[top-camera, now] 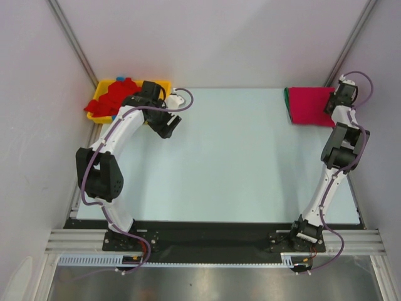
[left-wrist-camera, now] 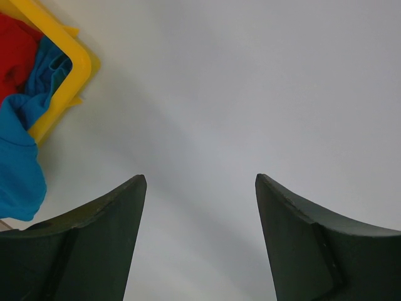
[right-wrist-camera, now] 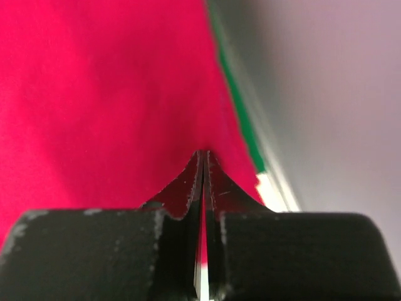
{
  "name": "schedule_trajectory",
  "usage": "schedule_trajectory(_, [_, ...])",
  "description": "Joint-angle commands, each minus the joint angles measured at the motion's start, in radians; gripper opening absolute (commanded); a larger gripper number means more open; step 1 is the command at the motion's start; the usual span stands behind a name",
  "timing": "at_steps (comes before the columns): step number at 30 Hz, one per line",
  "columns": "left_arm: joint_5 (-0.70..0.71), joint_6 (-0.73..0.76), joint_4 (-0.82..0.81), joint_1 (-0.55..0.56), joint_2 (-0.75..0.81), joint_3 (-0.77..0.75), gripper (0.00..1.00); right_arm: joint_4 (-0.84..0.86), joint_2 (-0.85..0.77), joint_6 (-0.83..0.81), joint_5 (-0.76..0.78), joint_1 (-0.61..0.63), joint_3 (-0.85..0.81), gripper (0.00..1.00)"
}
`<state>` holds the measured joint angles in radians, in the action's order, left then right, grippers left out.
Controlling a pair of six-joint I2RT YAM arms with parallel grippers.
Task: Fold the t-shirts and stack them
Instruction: Neatly place the folded tshirt to the corner
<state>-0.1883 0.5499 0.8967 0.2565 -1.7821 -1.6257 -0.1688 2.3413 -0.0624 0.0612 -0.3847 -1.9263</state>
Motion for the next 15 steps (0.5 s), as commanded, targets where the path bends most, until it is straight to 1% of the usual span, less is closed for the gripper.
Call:
schedule_trajectory(1, [0.013,0.005,0.001,-0.010,0.026,-0.014,0.77,-0.044,0.030,-0.020,-0.079,0.007,-0.111,0.00])
schedule_trajectory(2, [0.016,0.005,-0.001,-0.010,0.024,-0.013,0.77,-0.054,0.039,-0.027,-0.081,0.009,-0.141,0.00])
schedule_trajectory(5, [0.020,0.005,-0.002,-0.011,0.015,-0.016,0.77,-0.070,0.090,-0.027,-0.015,0.010,-0.209,0.00])
schedule_trajectory(10, [0.032,0.013,0.004,-0.010,0.012,-0.017,0.77,-0.103,0.165,-0.045,0.185,0.010,-0.298,0.00])
schedule_trajectory(15, [0.033,0.013,0.002,-0.010,0.012,-0.014,0.77,-0.153,0.179,-0.057,0.192,0.001,-0.318,0.00])
